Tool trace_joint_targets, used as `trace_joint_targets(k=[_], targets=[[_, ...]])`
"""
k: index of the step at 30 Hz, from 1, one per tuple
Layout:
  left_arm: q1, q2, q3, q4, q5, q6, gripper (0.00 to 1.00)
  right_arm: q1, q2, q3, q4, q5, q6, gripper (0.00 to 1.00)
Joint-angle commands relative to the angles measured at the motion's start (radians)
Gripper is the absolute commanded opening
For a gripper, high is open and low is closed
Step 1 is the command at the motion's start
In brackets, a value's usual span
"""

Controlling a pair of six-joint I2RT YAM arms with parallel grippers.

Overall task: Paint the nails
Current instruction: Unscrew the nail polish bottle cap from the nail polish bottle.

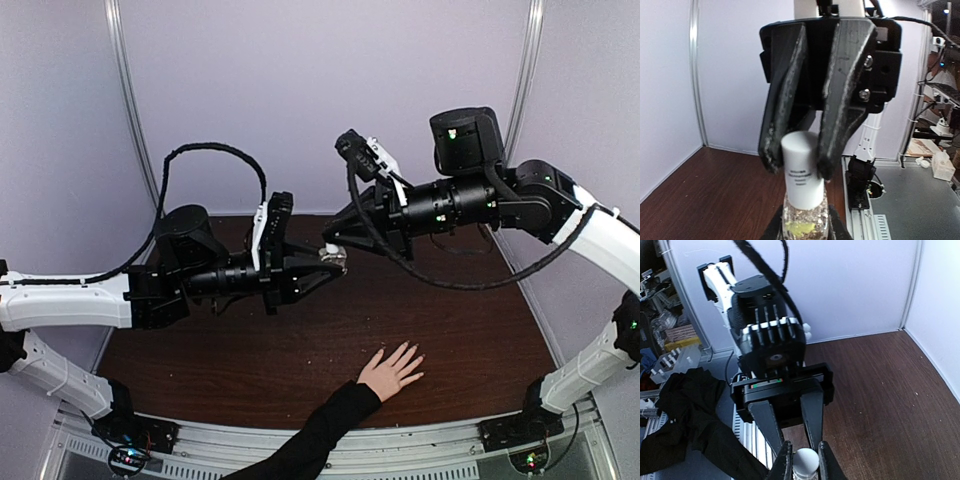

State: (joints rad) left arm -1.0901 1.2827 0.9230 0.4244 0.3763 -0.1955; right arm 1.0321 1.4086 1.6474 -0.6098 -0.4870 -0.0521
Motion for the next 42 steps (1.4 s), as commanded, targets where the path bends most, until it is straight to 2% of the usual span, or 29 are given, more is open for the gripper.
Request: trace_joint_targets(k=[1, 11, 14, 17, 19, 23, 27, 28, 35, 42], targets=[[-0.024, -0.004, 0.02, 0.132, 0.28, -0.003, 0.0, 0.001, -0.004, -0.024, 0.108, -0.126, -0.044, 0.0], [-0.025, 0.009, 0.051, 0.14, 0.434, -0.045, 0.0, 0.0, -0.047, -0.066, 0.146, -0.286, -0.108, 0.0], [-0.025, 0.008, 0.05, 0.131, 0.436, -0.042, 0.0, 0.001, -0.058, -0.077, 0.154, -0.288, -0.119, 0.0], [-0.024, -0.007, 0.058, 0.044, 0.364, 0.001, 0.0, -0.001, -0.056, -0.061, 0.128, -0.235, -0.115, 0.0], [-0.024, -0.03, 0.06, -0.014, 0.283, 0.039, 0.0, -0.001, -0.055, -0.054, 0.119, -0.197, -0.099, 0.12], [-0.025, -0.063, 0.053, -0.097, 0.121, 0.1, 0.0, -0.005, -0.066, -0.054, 0.114, -0.14, -0.077, 0.51], [-0.025, -0.08, 0.045, -0.134, 0.008, 0.13, 0.0, -0.012, -0.086, -0.067, 0.127, -0.045, -0.043, 0.71], [-0.024, -0.081, 0.046, -0.142, -0.027, 0.131, 0.0, -0.012, -0.089, -0.07, 0.128, -0.021, -0.033, 0.73], [-0.025, -0.064, 0.062, -0.196, -0.288, 0.14, 0.0, -0.014, -0.06, -0.042, 0.103, 0.078, 0.047, 0.74], [-0.026, -0.034, 0.081, -0.206, -0.414, 0.131, 0.0, -0.013, 0.009, 0.002, 0.05, 0.256, 0.228, 0.67]])
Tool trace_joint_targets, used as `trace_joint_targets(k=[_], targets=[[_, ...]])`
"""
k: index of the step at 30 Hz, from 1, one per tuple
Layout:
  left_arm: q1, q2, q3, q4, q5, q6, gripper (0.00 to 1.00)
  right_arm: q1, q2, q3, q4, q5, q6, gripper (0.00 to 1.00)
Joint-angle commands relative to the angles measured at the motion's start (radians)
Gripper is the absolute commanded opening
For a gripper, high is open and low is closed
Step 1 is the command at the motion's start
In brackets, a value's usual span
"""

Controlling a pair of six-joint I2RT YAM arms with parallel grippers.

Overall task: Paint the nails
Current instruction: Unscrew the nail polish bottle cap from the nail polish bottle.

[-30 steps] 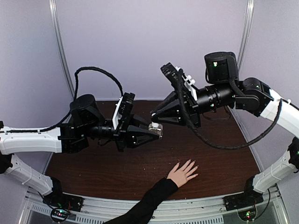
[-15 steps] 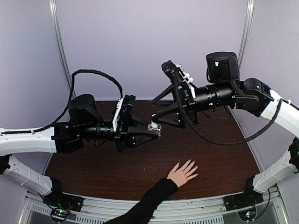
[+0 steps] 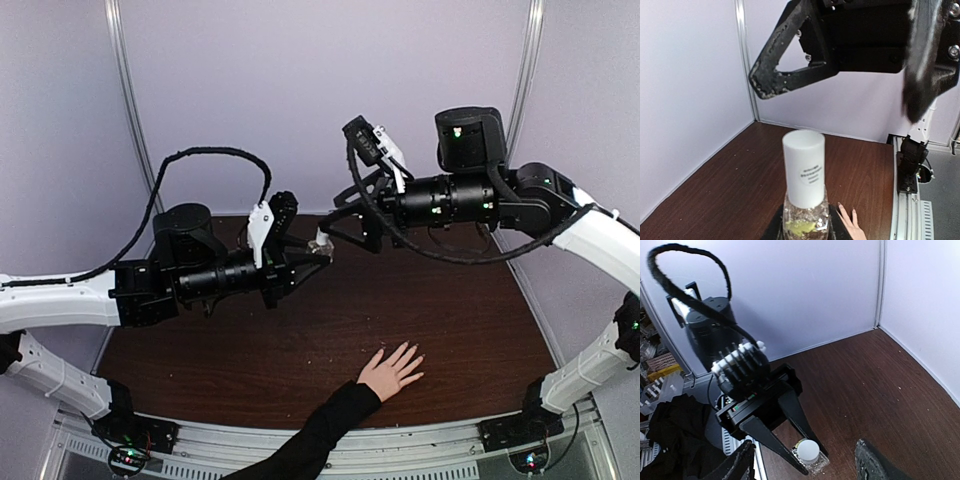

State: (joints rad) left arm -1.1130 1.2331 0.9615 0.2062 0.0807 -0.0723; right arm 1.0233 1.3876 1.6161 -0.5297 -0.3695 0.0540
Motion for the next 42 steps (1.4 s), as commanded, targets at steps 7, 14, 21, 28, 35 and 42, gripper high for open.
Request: trace_joint_targets(k=[7, 14, 21, 28, 35, 42], targets=[[-0.003, 0.038, 0.044, 0.033, -0.178, -0.008, 0.0, -0.003, 0.077, 0.032, -0.041, 0.185, 0.188, 0.57], [-0.004, 0.062, 0.052, 0.038, -0.206, -0.02, 0.0, -0.002, 0.108, 0.026, -0.037, 0.23, 0.199, 0.47], [-0.003, 0.07, 0.052, 0.032, -0.235, -0.018, 0.0, -0.002, 0.122, 0.025, -0.034, 0.224, 0.202, 0.32], [-0.003, 0.057, 0.043, 0.042, -0.24, -0.022, 0.0, -0.002, 0.123, 0.028, -0.027, 0.19, 0.199, 0.12], [-0.004, 0.021, 0.007, 0.081, -0.118, -0.046, 0.0, -0.002, 0.085, 0.015, 0.003, 0.132, 0.116, 0.01], [-0.002, 0.003, 0.0, 0.114, 0.085, -0.063, 0.0, -0.002, 0.05, 0.005, 0.012, 0.032, 0.008, 0.0]])
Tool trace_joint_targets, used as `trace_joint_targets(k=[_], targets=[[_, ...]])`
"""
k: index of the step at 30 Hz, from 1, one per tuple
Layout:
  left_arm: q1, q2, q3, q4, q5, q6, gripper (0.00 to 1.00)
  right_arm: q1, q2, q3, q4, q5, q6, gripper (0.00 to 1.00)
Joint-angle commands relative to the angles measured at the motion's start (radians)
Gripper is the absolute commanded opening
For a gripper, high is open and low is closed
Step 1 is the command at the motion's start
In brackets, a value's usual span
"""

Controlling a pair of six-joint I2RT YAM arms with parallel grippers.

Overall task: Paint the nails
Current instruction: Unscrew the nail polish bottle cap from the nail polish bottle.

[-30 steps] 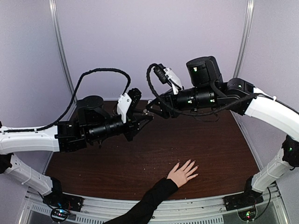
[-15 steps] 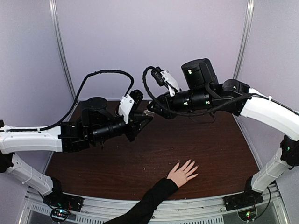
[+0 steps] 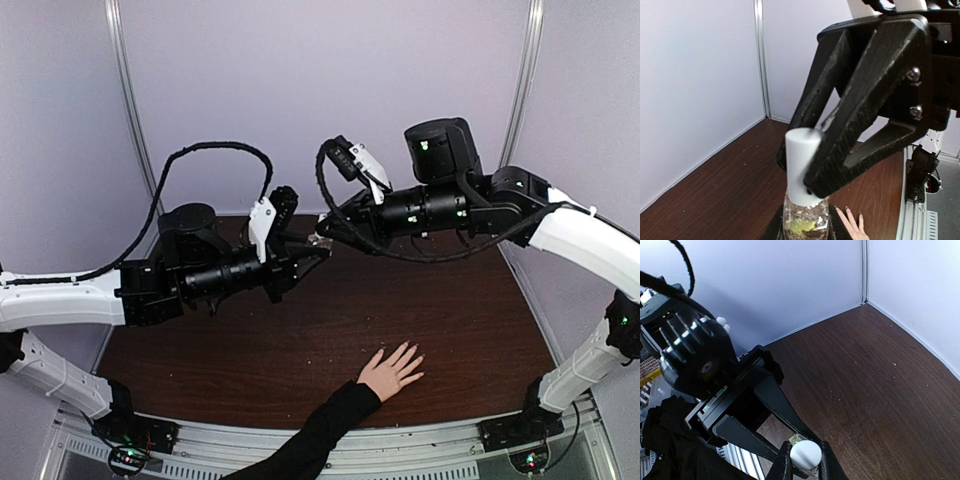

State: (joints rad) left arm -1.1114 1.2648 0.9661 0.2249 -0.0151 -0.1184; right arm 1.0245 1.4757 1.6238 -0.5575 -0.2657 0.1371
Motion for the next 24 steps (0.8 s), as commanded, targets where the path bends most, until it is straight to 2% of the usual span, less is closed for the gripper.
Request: trace_joint_targets(k=[1, 7, 15, 24], targets=[[-0.004, -0.028, -0.006, 0.105, 0.214, -0.017, 0.0, -0.003, -0.045, -0.004, 0.038, -0.089, -0.085, 0.0], [-0.003, -0.021, 0.005, 0.126, 0.371, -0.027, 0.0, -0.003, -0.077, 0.001, 0.015, -0.155, -0.149, 0.0], [-0.003, -0.018, 0.021, 0.142, 0.543, -0.035, 0.0, -0.003, -0.092, 0.01, -0.022, -0.32, -0.235, 0.0], [-0.004, 0.016, 0.066, 0.162, 0.774, -0.066, 0.0, -0.003, -0.119, -0.027, 0.013, -0.493, -0.295, 0.0]])
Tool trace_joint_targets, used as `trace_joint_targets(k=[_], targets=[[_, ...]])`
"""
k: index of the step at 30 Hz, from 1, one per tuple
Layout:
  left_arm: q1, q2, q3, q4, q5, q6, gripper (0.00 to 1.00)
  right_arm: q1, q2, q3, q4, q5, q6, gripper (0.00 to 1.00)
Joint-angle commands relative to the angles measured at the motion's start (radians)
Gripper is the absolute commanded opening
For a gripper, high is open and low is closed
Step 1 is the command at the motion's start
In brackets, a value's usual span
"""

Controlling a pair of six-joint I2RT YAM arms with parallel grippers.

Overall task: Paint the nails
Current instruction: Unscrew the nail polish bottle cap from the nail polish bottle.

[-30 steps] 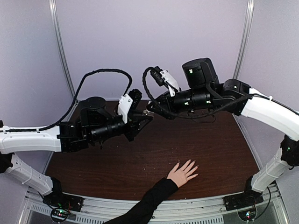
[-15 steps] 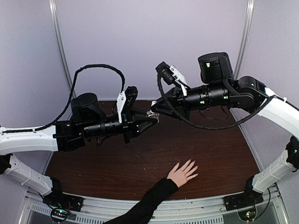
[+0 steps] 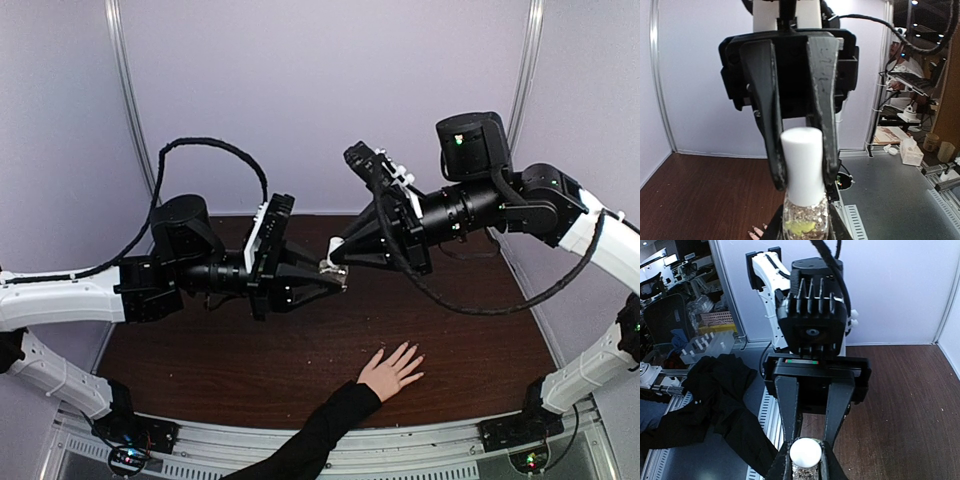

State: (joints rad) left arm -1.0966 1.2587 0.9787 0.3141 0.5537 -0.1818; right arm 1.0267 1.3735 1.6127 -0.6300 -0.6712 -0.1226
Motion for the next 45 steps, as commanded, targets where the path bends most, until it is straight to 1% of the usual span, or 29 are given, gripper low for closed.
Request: trace_joint_targets(k=[1, 8, 12, 15, 18, 19, 21, 22, 23, 25, 26, 27, 28, 30, 32, 36, 39, 41, 45], targets=[[-0.018, 0.027, 0.06, 0.072, 0.221, -0.004, 0.0, -0.005, -0.016, -0.017, 0.084, -0.103, -0.04, 0.0], [-0.018, 0.072, 0.114, 0.067, 0.352, -0.039, 0.0, -0.005, -0.007, -0.024, 0.09, -0.204, -0.058, 0.0], [-0.018, 0.087, 0.122, 0.078, 0.399, -0.057, 0.0, -0.005, 0.001, -0.018, 0.082, -0.238, -0.066, 0.0], [-0.018, 0.074, 0.104, 0.078, 0.378, -0.057, 0.0, -0.005, 0.0, -0.017, 0.077, -0.224, -0.065, 0.0], [-0.017, 0.035, 0.067, 0.065, 0.309, -0.03, 0.0, -0.006, -0.009, -0.018, 0.065, -0.194, -0.063, 0.07], [-0.014, 0.023, 0.054, 0.062, 0.295, -0.022, 0.0, -0.007, -0.013, -0.02, 0.063, -0.186, -0.061, 0.1], [-0.006, 0.003, 0.035, 0.06, 0.276, -0.018, 0.0, -0.007, -0.021, -0.029, 0.068, -0.172, -0.056, 0.21], [-0.003, -0.004, 0.03, 0.053, 0.271, -0.016, 0.0, -0.007, -0.026, -0.034, 0.07, -0.166, -0.053, 0.29], [-0.002, -0.01, 0.027, 0.042, 0.26, -0.009, 0.0, -0.008, -0.031, -0.039, 0.075, -0.163, -0.048, 0.39], [-0.001, -0.017, 0.026, 0.023, 0.246, -0.002, 0.0, -0.009, -0.04, -0.046, 0.085, -0.155, -0.038, 0.57], [-0.001, -0.019, 0.027, 0.013, 0.238, 0.005, 0.0, -0.008, -0.044, -0.049, 0.09, -0.144, -0.03, 0.64], [0.0, -0.02, 0.028, 0.006, 0.226, 0.008, 0.0, -0.009, -0.046, -0.05, 0.093, -0.142, -0.026, 0.73], [0.0, -0.023, 0.029, -0.003, 0.208, 0.013, 0.0, -0.01, -0.048, -0.049, 0.094, -0.137, -0.021, 0.75], [0.0, -0.029, 0.029, -0.028, 0.159, 0.028, 0.0, -0.011, -0.049, -0.043, 0.092, -0.124, -0.012, 0.77], [0.0, -0.041, 0.026, -0.063, 0.076, 0.043, 0.0, -0.012, -0.054, -0.042, 0.09, -0.107, 0.005, 0.77], [0.001, -0.07, 0.0, -0.08, -0.125, 0.058, 0.0, -0.011, -0.063, -0.043, 0.075, -0.044, 0.032, 0.79], [0.0, -0.079, -0.009, -0.088, -0.243, 0.066, 0.0, -0.012, -0.062, -0.035, 0.058, 0.063, 0.065, 0.8], [0.0, -0.074, -0.003, -0.108, -0.324, 0.073, 0.0, -0.011, -0.048, -0.016, 0.038, 0.171, 0.108, 0.8], [-0.001, -0.054, 0.014, -0.148, -0.488, 0.092, 0.0, -0.011, -0.012, 0.029, -0.002, 0.305, 0.186, 0.76]])
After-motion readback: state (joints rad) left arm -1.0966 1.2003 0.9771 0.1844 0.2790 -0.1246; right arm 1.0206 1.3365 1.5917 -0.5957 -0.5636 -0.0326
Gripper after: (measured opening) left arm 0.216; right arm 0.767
